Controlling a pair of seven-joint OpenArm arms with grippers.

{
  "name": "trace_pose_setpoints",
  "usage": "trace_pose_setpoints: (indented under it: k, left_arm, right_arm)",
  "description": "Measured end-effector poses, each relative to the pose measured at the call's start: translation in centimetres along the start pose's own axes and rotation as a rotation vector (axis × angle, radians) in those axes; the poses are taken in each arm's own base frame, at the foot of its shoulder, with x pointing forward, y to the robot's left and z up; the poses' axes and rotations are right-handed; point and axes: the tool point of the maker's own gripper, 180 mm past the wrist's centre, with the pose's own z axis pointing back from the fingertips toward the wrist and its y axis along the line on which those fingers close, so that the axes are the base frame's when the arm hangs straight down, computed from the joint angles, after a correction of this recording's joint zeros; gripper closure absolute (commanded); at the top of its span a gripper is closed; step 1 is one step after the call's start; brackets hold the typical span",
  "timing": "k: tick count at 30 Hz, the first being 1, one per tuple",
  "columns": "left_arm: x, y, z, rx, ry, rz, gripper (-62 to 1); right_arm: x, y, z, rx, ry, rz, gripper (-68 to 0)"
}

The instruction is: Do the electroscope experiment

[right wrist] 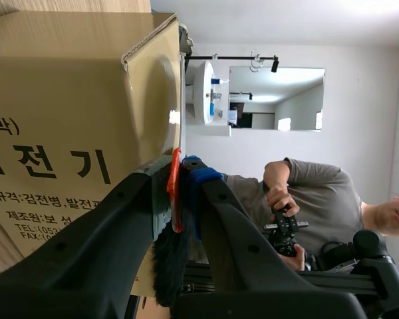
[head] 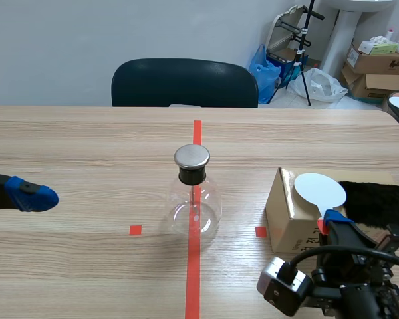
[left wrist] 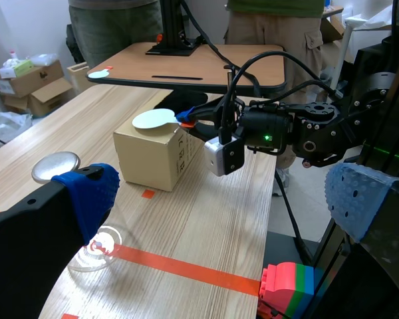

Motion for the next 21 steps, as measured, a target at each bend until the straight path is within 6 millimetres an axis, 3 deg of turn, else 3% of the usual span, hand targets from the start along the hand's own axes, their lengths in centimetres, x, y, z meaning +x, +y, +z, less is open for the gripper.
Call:
trace_pose_setpoints:
  k: [7, 21]
  left_arm:
    - [0.0, 0.0, 0.0, 0.0, 0.0, 0.0, -62.3]
    - [-0.1, 0.0, 0.0, 0.0, 0.006, 0.0, -62.3]
  right_arm:
    - [0.1, 1.2, 0.8, 0.038, 0.0, -0.007, -1.0]
    - [0.1, 1.2, 0.8, 0.037, 0.0, -0.008, -1.1]
